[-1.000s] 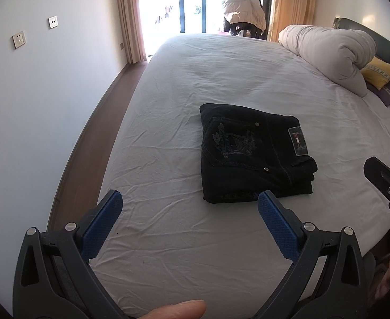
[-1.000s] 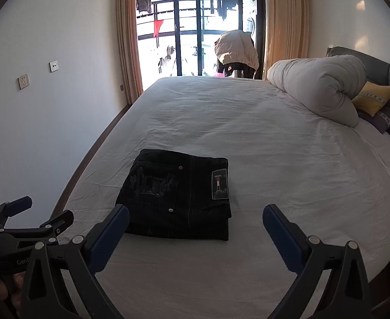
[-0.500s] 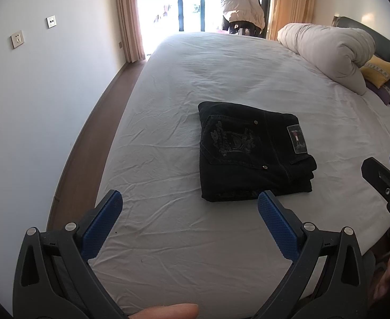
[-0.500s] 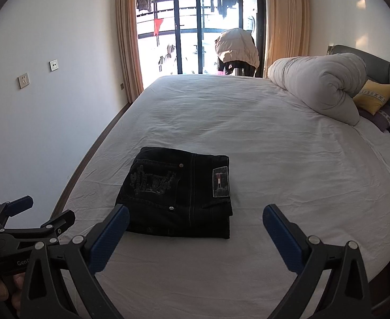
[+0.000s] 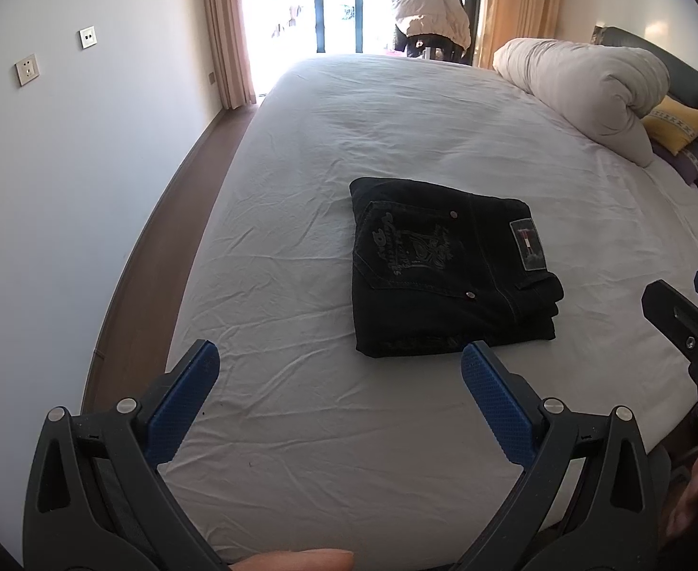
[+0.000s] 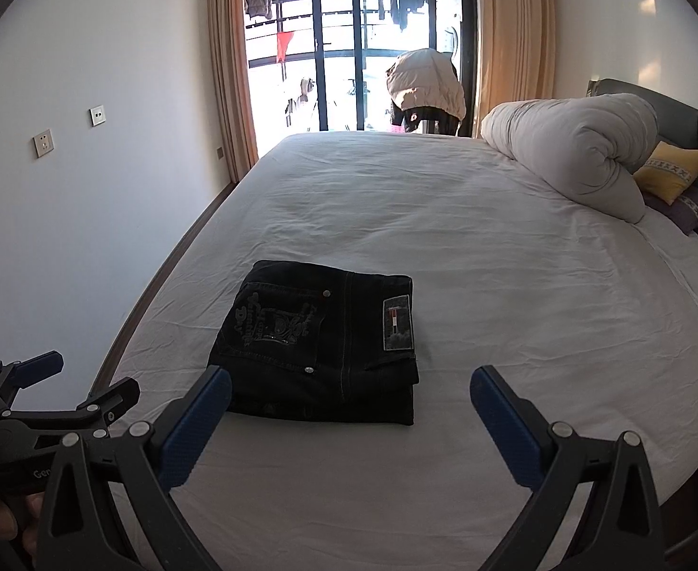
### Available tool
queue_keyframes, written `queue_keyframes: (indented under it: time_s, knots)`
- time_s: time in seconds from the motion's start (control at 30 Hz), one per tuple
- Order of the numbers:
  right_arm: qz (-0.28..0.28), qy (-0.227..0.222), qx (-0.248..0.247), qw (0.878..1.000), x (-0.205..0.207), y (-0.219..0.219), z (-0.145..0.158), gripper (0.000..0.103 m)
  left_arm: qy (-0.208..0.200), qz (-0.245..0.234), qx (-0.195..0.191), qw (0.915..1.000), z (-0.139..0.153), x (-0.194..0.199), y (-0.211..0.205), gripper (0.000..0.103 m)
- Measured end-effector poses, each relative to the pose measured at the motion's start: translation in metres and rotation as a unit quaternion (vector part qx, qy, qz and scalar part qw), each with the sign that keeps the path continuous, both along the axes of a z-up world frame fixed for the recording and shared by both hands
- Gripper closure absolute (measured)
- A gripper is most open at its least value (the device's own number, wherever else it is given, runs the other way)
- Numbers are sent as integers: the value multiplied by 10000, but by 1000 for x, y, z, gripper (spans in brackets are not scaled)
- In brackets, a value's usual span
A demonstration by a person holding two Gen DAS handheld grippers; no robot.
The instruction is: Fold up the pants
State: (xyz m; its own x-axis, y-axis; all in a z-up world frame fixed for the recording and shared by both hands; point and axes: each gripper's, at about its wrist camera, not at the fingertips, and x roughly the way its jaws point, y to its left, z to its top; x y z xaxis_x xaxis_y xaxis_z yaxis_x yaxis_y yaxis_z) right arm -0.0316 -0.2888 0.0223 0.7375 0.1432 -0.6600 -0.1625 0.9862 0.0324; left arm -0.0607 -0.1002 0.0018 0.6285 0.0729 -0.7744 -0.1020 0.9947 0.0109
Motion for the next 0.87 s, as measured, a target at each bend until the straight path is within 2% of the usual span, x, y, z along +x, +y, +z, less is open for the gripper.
queue_keyframes:
  time_s: [0.87]
  knots:
    - [18,25,8,10000,-5,0,-3,0,-7,-102,-25,9999,-2,3,-1,0]
